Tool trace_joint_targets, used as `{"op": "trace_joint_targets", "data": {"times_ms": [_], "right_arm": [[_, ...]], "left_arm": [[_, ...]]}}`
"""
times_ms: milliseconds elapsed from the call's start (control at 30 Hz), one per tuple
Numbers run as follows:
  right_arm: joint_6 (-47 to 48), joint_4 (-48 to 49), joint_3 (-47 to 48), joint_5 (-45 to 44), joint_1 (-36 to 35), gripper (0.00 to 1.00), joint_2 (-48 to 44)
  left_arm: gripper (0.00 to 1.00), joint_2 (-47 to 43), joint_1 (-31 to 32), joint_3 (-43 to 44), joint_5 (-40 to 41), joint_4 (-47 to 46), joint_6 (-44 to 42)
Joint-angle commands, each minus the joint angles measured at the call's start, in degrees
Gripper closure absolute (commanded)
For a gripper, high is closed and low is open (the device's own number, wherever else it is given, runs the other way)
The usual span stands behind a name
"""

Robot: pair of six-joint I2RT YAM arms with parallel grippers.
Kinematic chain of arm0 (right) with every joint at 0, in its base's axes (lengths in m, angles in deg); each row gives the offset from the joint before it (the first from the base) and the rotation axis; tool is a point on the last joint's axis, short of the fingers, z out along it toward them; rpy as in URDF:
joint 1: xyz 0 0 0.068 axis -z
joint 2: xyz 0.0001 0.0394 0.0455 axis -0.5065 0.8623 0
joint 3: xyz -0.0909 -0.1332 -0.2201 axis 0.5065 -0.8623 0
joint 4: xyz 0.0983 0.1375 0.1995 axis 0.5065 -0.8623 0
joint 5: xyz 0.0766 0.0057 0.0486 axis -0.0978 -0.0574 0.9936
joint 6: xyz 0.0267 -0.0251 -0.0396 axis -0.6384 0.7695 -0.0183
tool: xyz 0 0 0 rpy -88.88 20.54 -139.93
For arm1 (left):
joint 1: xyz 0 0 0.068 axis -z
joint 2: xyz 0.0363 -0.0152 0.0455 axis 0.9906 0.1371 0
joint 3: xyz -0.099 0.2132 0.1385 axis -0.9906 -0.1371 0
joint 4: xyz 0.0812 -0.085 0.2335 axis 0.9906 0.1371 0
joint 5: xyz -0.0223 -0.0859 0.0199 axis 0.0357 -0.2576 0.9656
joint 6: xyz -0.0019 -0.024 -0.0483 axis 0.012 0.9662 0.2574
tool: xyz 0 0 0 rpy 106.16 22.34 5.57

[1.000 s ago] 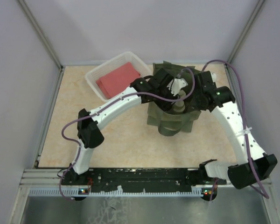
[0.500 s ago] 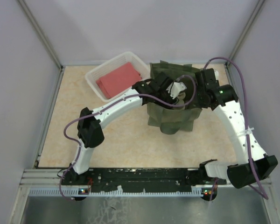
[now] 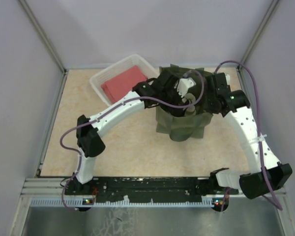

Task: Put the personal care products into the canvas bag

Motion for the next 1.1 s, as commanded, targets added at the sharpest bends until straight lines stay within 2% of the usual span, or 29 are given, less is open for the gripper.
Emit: {"op": "trace_joint_targets", "data": {"times_ms": [0,100,133,233,333,400,433,600,767,1067], "right_arm": [[1.0,7.4,-1.3,-2.3,0.7,1.00,-2.2],[1.3,8.1,-3.2,-2.1,0.8,0.88,-3.0],[1.5,8.7,-4.0,-1.6,0.7,0.78,-3.5],[2.0,10.7,-6.2,0.1,0.7,0.56,-5.7],[3.3,11.5,-6.8,1.0,0.7,0.22,-7.5],[4.5,10.7,-5.9,0.1,0.8,0.04,-8.2],[5.1,9.9,-5.2,-0.6,0.8,0.01,-8.4],[8.0,7.1,-1.7,-3.4,0.7,0.01,-9.8],[10.2,9.2,0.3,-2.7,0.7,0.01,-14.0],[10.7,18.2,-5.2,0.0,0.7,0.01,-27.1]], "left_arm": [[0.00,-9.8,-1.4,4.1,0.1,-3.2,3.2],[0.00,-16.3,-2.4,0.9,3.6,-6.1,5.6],[0.00,-19.0,-2.9,-1.1,5.1,-7.2,6.4],[0.00,-27.3,-4.3,-9.5,11.4,-11.4,8.2],[0.00,-34.8,-5.3,-17.7,17.8,-13.2,9.9],[0.00,-38.0,-5.7,-22.0,19.4,-13.4,11.1],[0.00,-39.0,-5.8,-23.5,19.8,-13.1,11.8],[0.00,-39.4,-5.8,-26.8,21.1,-9.7,16.5],[0.00,-37.3,-5.8,-26.9,21.6,-7.6,21.2],[0.00,-39.2,-5.7,-30.9,33.8,-7.2,24.1]]}}
